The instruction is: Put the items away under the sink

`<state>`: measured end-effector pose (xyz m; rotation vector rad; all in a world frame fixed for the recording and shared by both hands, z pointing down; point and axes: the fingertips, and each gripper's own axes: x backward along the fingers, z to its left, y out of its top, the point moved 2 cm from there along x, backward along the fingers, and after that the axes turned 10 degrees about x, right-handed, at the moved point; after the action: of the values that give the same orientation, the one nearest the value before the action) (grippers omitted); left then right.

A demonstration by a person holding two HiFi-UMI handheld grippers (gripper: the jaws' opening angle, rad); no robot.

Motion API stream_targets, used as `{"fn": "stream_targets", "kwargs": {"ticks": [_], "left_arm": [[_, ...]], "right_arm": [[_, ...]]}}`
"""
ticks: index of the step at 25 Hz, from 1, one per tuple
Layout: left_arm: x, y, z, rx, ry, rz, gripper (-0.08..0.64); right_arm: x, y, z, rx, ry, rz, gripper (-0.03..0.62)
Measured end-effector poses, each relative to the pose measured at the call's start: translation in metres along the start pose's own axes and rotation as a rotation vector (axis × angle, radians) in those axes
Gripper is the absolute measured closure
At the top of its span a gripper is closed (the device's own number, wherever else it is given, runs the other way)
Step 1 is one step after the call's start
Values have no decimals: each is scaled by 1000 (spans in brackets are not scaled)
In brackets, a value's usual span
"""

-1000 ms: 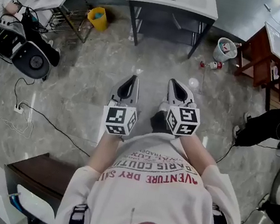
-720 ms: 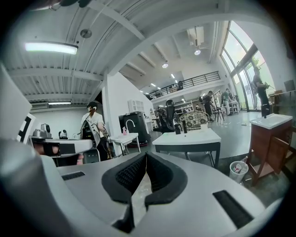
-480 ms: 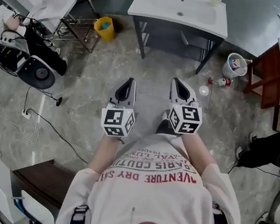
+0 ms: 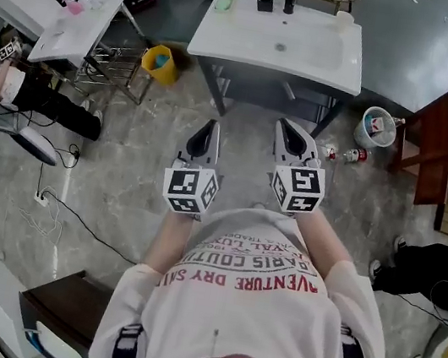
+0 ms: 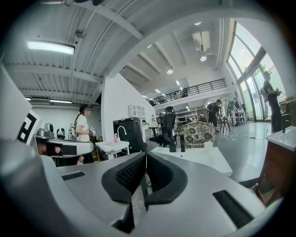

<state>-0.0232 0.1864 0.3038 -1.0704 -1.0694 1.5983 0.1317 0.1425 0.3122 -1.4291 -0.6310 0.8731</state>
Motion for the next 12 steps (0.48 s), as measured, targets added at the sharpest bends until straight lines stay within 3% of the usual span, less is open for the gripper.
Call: {"fn": "stream_targets", "kwargs": {"ticks": [6, 12], "left_arm": [[-67, -6, 11, 14, -19, 50, 532], [-140, 2, 34, 11, -89, 74, 532]], "right_arm": [[-48, -12, -38, -31, -14, 39, 566], [-108, -22, -63, -48, -64, 74, 566]]}}
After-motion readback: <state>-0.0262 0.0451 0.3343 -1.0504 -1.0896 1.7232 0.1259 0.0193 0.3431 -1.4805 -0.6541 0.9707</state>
